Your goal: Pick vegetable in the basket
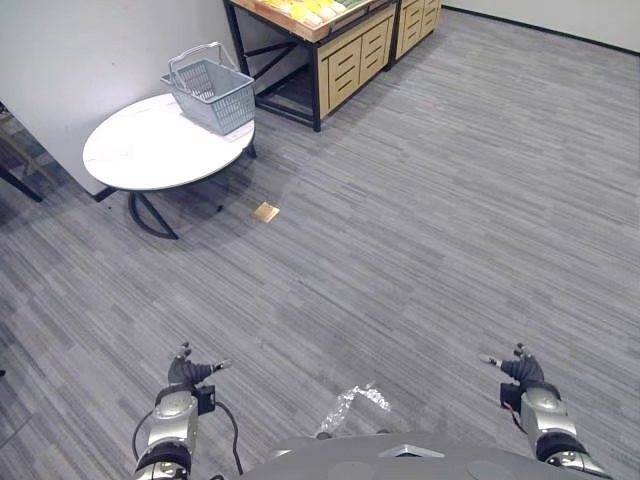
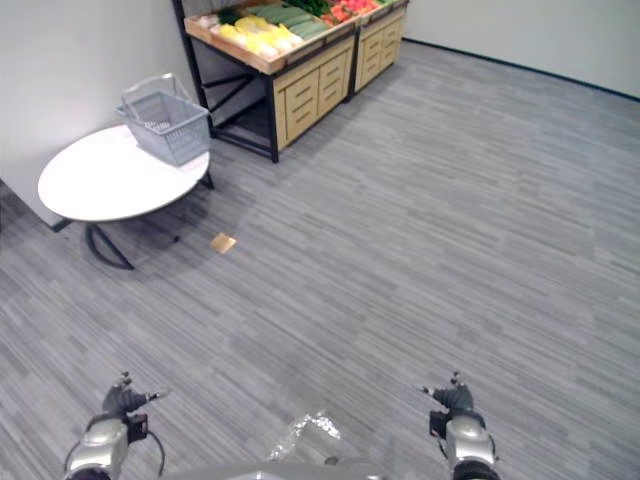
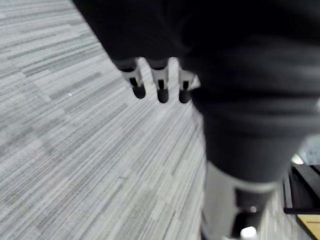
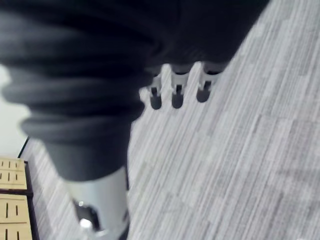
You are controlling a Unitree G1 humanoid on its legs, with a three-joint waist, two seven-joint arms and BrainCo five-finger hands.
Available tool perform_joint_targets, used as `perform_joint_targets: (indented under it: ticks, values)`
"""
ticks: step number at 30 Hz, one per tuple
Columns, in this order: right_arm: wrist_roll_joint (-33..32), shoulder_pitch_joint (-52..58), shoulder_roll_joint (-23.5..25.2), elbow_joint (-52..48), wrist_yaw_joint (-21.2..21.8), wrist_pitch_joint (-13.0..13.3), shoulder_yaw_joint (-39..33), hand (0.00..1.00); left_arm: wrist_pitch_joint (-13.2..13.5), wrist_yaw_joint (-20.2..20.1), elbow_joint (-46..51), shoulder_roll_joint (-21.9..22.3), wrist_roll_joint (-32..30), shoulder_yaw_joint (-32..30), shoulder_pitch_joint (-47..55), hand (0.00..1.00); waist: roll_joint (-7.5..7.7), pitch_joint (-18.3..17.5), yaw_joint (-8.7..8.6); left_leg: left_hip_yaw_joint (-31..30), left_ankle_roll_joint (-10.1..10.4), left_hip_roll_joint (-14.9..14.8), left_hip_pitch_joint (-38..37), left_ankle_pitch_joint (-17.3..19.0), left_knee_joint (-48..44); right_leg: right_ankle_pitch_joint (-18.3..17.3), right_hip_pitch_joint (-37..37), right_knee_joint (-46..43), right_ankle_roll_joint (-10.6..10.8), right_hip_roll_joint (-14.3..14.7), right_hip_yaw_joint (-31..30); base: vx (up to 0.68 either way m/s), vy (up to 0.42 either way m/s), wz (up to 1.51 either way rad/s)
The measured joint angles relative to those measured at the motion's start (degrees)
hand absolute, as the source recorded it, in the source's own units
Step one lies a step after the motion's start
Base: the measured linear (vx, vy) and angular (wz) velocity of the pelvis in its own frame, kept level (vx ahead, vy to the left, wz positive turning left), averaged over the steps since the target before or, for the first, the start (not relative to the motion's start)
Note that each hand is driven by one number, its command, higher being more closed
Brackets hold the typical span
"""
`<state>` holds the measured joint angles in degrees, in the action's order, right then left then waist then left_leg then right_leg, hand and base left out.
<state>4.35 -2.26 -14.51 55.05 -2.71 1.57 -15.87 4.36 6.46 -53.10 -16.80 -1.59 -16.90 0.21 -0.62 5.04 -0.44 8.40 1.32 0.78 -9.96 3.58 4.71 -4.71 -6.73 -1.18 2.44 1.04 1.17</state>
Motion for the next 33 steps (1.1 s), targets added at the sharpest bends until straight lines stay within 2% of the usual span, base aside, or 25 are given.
perform_joint_targets:
  ticks: [4, 12, 16, 18, 20, 21, 22, 23, 24, 25, 27, 28, 29, 30, 31, 32, 33]
  values:
    - [1.78, 0.21, -0.10, 0.27, 1.30, 0.03, 1.31, 0.00, 0.00, 0.02, -0.04, 0.01, -0.40, 0.07, 0.04, 0.00, 0.21, 0.08, -0.15, -0.06, 1.33, -0.23, -0.13, 0.89, -1.95, -0.06, -1.23, -0.04, -0.02, -0.07, 0.54, 0.02, -0.040, 0.05]
    - [1.76, 2.27, -0.11, 1.03, 1.45, 0.03, 2.02, 0.00, -0.01, -0.06, -1.01, 0.43, -1.91, 1.60, 0.86, 0.00, 0.44, 0.07, -0.36, -1.40, 1.06, -0.14, 0.06, 0.81, -1.73, -2.49, -0.29, -3.27, -0.59, -0.32, 2.03, -0.05, -0.046, 0.11]
    - [1.67, 2.71, -0.09, 1.05, 1.42, -0.03, 1.83, 0.00, -0.24, -0.06, -2.85, 1.06, -1.91, 1.72, 1.24, 0.00, 0.55, 0.01, -0.70, -1.87, -0.21, -0.15, 0.58, -0.06, -0.65, -3.66, 1.61, -5.88, -0.84, -0.32, 2.72, -0.07, -0.038, 0.09]
    - [1.59, 2.39, -0.02, 1.06, 1.41, -0.03, 1.84, 0.00, -0.24, -0.06, -2.85, 1.21, -1.90, 1.70, 1.33, 0.00, 0.85, 0.39, -0.60, -1.33, 0.15, -0.18, 1.76, 1.01, -2.34, -4.50, 3.11, -7.91, -1.13, -0.44, 2.43, -0.06, -0.034, -0.06]
    - [1.58, 2.08, -0.05, 1.06, 1.40, -0.04, 1.90, 0.00, -0.25, -0.05, -2.82, 1.63, -1.81, 1.64, 1.64, 0.00, 1.01, 0.77, -0.01, -0.03, 0.80, -0.86, 5.74, 5.43, -10.83, -6.05, 4.52, -10.11, -1.59, -0.55, 1.60, -0.05, -0.046, -0.22]
    - [1.58, 1.94, -0.27, 1.05, 1.40, -0.04, 2.06, 0.00, -0.26, -0.05, -2.80, 2.32, -1.78, 1.61, 2.10, 0.00, 0.27, 1.50, 0.05, 1.09, 2.32, -2.20, 8.36, 8.83, -18.39, -7.20, 4.08, -11.03, -2.61, -0.13, 1.37, -0.05, -0.042, -0.12]
    - [1.59, 1.96, -0.45, 1.09, 1.39, -0.09, 3.16, 0.00, -0.26, -0.12, -2.58, 3.04, -1.66, 1.54, 2.51, 0.00, -0.12, 2.20, -0.04, 2.87, 3.50, -4.23, 14.12, 10.09, -33.17, -8.43, 3.68, -11.47, -3.39, 0.03, 1.29, -0.03, -0.029, -0.08]
    - [1.59, 1.92, -0.62, 1.05, 1.41, -0.07, 3.57, 0.00, -0.27, -0.13, -2.19, 3.36, -1.52, 1.48, 2.67, 0.00, -0.15, 2.80, -0.07, 3.48, 3.63, -5.34, 16.92, 9.15, -39.77, -8.61, 3.40, -11.93, -3.52, 0.04, 1.13, -0.01, 0.006, -0.14]
    - [1.57, 1.94, -1.10, 1.06, 1.35, -0.11, 4.07, 0.00, -0.27, -0.09, -1.57, 4.11, -1.15, 1.14, 2.70, 0.00, -0.62, 3.91, 0.10, 3.91, 3.42, -6.99, 20.36, 6.23, -48.07, -9.13, 2.37, -12.64, -3.48, 0.29, 0.65, 0.06, 0.028, -0.40]
    - [1.52, 1.95, -1.53, 1.05, 1.26, -0.40, 4.56, 0.00, -0.27, 0.02, -0.87, 5.00, 0.15, 0.98, 3.15, 0.00, -0.96, 4.92, 1.16, 5.25, 3.12, -8.53, 22.75, 1.65, -54.72, -10.05, 1.10, -13.22, -3.38, 0.35, -0.65, 0.10, 0.044, -0.41]
    - [1.39, 1.55, -1.46, 1.05, 1.00, -0.60, 4.56, 0.00, -0.29, 0.07, -0.79, 5.44, 1.04, 1.03, 3.28, 0.00, -0.22, 5.54, 1.61, 7.17, 3.49, -9.62, 25.44, -2.23, -60.06, -10.46, -0.16, -12.66, -3.47, -0.69, -2.04, 0.18, 0.076, -0.30]
    - [1.25, 0.52, -1.51, 1.05, 0.57, -0.68, 4.34, 0.00, -0.30, 0.07, -0.79, 5.41, 1.04, 0.98, 3.19, 0.00, -0.72, 5.72, 1.37, 7.72, 2.78, -9.87, 27.03, 2.79, -58.32, -10.60, -0.24, -11.85, -3.38, -0.91, -2.50, 0.24, 0.123, -0.21]
    - [0.76, -0.40, -1.48, 1.12, 0.22, -0.77, 4.04, 0.00, -0.28, 0.10, -0.79, 5.41, 1.05, 0.93, 2.94, 0.00, -0.87, 5.95, 1.38, 8.53, 2.32, -9.57, 27.98, 5.70, -52.25, -10.62, -0.41, -11.02, -3.23, -1.48, -3.42, 0.20, 0.115, -0.13]
    - [0.75, -0.55, -1.46, 1.12, 0.21, -0.77, 3.99, 0.00, -0.27, 0.11, -0.78, 5.42, 1.05, 0.94, 2.92, 0.00, -0.85, 5.94, 1.44, 8.67, 2.26, -9.45, 28.12, 6.05, -50.33, -10.63, -0.45, -10.73, -3.21, -1.71, -3.55, 0.22, 0.157, -0.22]
    - [0.64, -1.37, -1.40, 1.18, 0.20, -0.77, 3.97, 0.00, -0.25, 0.07, -0.73, 5.43, 1.07, 0.96, 3.06, 0.00, -0.76, 6.00, 1.82, 9.17, 2.09, -8.65, 28.61, 5.86, -40.91, -10.85, -1.00, -9.49, -2.82, -2.92, -3.67, 0.28, 0.197, -0.21]
    - [0.43, -2.10, -1.43, 1.22, 0.20, -0.71, 3.91, 0.00, -0.24, 0.02, -0.74, 5.41, 1.07, 0.99, 3.21, 0.00, -0.81, 6.03, 2.01, 9.29, 2.55, -8.10, 28.98, 2.94, -29.49, -11.32, -2.13, -7.65, -2.02, -3.84, -3.89, 0.31, 0.215, -0.23]
    - [0.43, -2.28, -1.52, 1.22, 0.19, -0.67, 3.92, 0.00, -0.24, 0.00, -0.74, 5.44, 1.05, 1.06, 3.28, 0.00, -1.02, 5.90, 2.27, 9.14, 3.10, -8.07, 28.87, 0.74, -23.18, -11.63, -2.72, -6.68, -1.49, -4.15, -4.09, 0.34, 0.259, -0.26]
